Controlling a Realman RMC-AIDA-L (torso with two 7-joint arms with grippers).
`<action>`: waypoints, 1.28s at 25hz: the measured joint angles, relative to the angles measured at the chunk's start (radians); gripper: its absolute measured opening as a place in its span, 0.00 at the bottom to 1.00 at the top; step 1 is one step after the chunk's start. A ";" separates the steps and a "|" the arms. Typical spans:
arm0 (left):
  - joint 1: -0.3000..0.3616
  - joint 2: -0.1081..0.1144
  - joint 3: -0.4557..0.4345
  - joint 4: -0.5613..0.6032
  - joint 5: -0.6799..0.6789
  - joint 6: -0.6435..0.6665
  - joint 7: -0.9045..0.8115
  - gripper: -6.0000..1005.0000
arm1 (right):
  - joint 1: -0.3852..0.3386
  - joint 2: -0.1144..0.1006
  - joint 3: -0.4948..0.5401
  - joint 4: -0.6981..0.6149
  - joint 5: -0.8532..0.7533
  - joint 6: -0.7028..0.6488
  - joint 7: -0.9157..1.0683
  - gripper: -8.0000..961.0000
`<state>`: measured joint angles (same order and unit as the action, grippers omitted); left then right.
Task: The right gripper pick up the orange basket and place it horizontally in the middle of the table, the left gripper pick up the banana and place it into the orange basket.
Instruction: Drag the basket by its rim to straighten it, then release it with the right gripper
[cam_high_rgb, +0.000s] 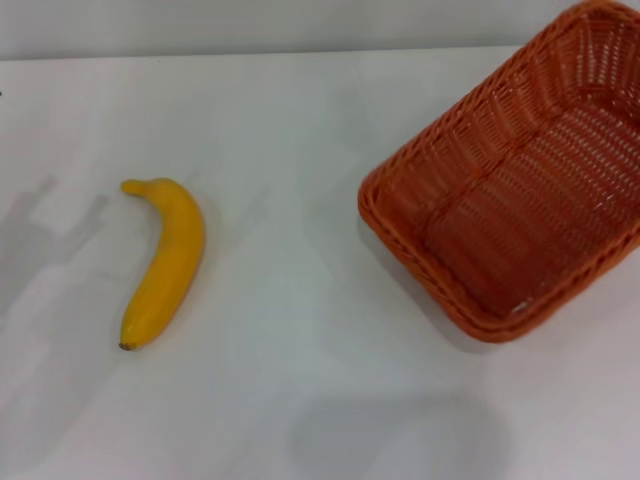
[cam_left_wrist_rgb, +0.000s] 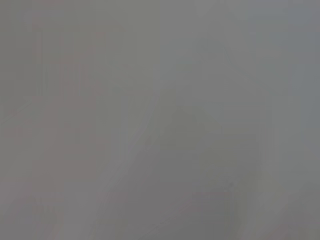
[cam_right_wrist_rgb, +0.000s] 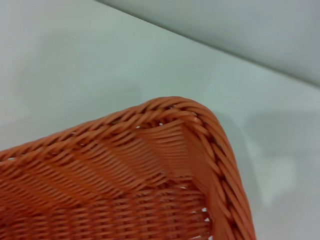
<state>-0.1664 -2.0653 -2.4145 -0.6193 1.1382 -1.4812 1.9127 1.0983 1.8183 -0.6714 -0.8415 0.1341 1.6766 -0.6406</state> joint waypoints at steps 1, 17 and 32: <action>0.000 0.000 0.000 0.000 0.000 0.000 0.000 0.88 | -0.010 0.000 0.022 -0.002 0.004 0.006 0.004 0.17; 0.006 0.015 0.007 -0.038 0.010 -0.001 -0.026 0.88 | -0.340 0.020 0.173 -0.082 0.424 0.084 0.122 0.19; -0.015 0.025 0.006 -0.039 0.021 0.002 -0.029 0.88 | -0.455 0.148 0.150 -0.307 0.450 0.046 0.174 0.24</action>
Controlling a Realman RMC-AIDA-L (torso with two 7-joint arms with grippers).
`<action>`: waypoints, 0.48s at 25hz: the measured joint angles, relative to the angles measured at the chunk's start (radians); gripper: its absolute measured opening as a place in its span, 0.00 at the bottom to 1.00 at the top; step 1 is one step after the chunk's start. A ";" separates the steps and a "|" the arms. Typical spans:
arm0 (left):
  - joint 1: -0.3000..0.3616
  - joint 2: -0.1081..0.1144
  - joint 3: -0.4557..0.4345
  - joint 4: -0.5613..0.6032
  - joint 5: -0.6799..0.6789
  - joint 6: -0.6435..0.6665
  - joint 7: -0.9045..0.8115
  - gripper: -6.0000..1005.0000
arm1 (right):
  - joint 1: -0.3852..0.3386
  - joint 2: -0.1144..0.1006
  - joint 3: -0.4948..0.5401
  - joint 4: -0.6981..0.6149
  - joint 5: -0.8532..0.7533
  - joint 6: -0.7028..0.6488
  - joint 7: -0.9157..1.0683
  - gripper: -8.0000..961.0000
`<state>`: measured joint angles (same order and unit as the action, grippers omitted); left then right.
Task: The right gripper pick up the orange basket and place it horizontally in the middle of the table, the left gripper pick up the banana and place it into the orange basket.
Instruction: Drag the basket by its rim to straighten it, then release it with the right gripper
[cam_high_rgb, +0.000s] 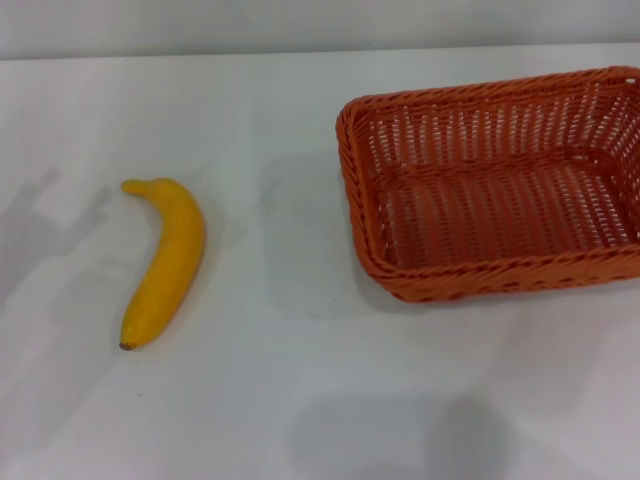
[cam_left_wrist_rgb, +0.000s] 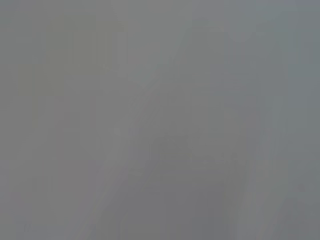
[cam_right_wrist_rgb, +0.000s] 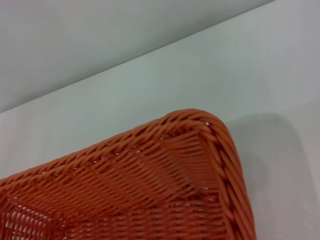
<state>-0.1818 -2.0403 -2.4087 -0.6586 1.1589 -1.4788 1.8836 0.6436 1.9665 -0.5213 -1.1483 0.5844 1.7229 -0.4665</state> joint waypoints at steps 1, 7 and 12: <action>0.000 0.000 0.000 0.000 0.000 0.000 0.000 0.88 | -0.002 0.004 -0.007 -0.002 0.000 -0.006 0.001 0.25; 0.001 0.000 -0.002 0.000 0.001 -0.001 0.000 0.88 | -0.011 0.025 -0.036 0.006 0.007 -0.041 0.007 0.27; -0.001 0.000 0.001 0.001 0.001 0.004 0.000 0.88 | -0.006 0.038 -0.057 0.007 0.010 -0.048 0.011 0.28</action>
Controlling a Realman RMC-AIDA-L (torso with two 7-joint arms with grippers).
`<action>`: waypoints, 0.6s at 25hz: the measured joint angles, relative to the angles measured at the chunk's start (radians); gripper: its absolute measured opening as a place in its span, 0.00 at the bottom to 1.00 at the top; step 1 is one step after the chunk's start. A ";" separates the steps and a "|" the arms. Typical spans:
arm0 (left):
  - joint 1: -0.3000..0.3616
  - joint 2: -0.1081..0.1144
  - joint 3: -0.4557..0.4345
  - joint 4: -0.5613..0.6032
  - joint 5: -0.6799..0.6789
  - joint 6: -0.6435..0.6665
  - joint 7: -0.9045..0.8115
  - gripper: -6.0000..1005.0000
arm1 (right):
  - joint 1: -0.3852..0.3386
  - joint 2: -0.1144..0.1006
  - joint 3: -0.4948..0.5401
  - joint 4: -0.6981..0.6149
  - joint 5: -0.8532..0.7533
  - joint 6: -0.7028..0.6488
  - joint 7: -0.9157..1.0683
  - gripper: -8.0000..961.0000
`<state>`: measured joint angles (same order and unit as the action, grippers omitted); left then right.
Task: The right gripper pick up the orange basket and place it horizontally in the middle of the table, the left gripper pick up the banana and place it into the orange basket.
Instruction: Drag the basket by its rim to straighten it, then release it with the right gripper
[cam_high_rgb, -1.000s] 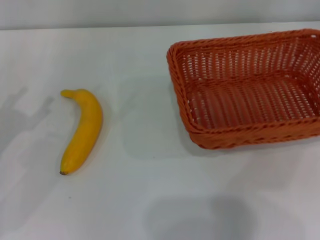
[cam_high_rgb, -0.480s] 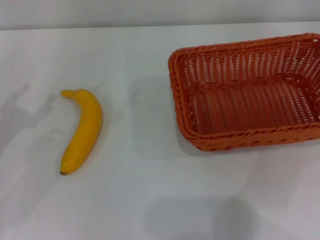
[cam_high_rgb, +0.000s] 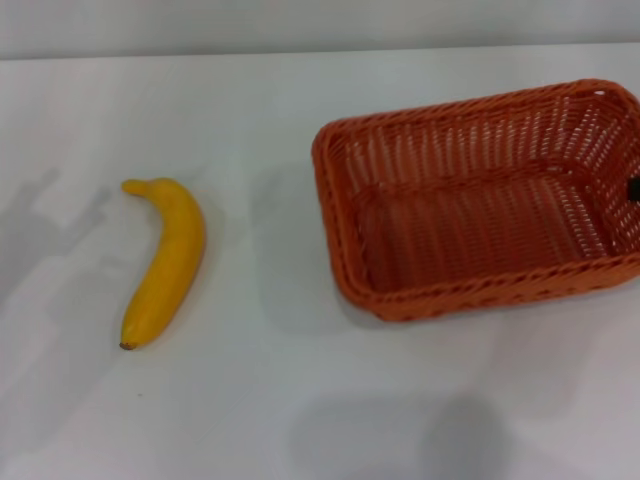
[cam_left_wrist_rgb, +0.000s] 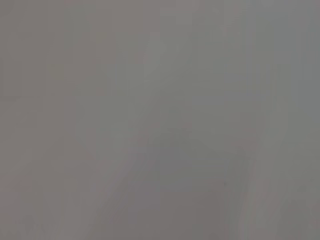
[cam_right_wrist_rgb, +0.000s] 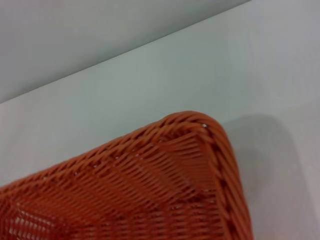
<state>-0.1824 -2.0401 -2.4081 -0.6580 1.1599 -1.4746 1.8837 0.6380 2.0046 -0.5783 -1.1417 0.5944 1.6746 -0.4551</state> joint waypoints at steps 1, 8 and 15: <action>0.000 0.000 0.000 0.000 0.000 0.001 0.000 0.88 | 0.001 0.001 -0.002 0.000 0.001 -0.001 0.003 0.29; 0.003 0.000 0.000 0.000 0.001 0.002 0.001 0.89 | 0.003 -0.005 0.000 0.060 0.046 -0.021 0.010 0.31; 0.006 0.000 -0.002 0.000 0.002 0.003 0.002 0.89 | 0.002 -0.020 -0.005 0.066 0.061 -0.017 -0.003 0.55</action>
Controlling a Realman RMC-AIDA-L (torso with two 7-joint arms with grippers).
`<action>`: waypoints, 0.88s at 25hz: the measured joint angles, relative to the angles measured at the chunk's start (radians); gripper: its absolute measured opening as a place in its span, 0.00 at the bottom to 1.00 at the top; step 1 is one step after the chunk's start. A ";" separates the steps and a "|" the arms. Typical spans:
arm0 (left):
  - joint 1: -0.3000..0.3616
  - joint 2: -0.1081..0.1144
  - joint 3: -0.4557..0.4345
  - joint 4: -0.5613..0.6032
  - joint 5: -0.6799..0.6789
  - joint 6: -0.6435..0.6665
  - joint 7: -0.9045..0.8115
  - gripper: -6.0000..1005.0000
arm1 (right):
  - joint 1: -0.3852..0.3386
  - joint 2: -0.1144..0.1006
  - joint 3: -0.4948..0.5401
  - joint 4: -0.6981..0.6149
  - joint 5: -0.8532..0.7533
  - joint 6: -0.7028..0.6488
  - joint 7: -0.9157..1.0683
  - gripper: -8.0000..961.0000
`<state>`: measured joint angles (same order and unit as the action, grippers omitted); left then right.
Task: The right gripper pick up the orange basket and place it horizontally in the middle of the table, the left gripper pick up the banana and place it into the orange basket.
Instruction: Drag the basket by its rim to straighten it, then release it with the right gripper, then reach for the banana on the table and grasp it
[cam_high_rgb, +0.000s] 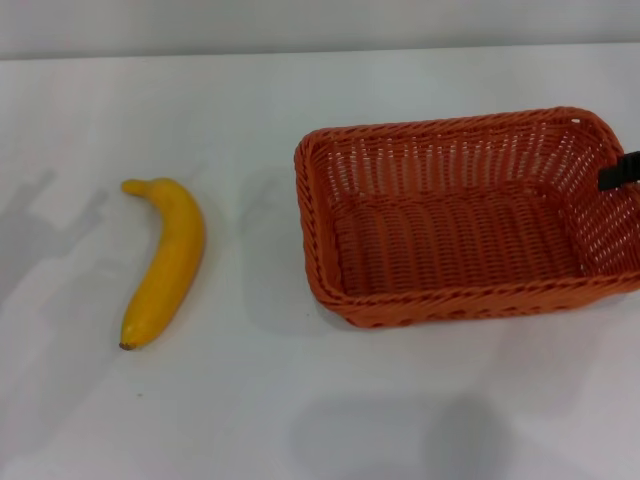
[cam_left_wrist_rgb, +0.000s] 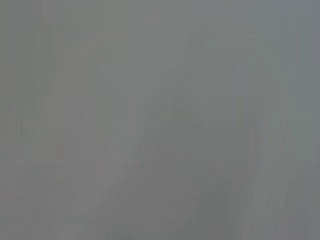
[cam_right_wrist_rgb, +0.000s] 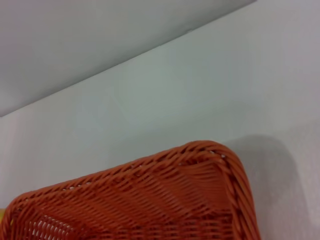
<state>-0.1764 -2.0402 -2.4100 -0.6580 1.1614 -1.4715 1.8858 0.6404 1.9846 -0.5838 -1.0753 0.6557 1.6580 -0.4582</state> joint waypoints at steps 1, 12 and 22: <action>0.000 0.000 0.000 0.000 0.000 0.000 0.000 0.89 | -0.001 -0.003 0.000 0.000 0.003 0.002 -0.003 0.58; 0.020 0.002 -0.006 -0.051 0.028 -0.007 -0.064 0.88 | -0.032 -0.050 0.011 -0.033 0.082 0.009 -0.054 0.69; 0.031 0.012 -0.007 -0.277 0.230 -0.010 -0.370 0.89 | -0.137 -0.052 0.067 -0.098 0.358 -0.089 -0.344 0.69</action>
<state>-0.1453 -2.0284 -2.4173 -0.9350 1.3914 -1.4811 1.5158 0.5035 1.9328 -0.5170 -1.1737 1.0132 1.5686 -0.8020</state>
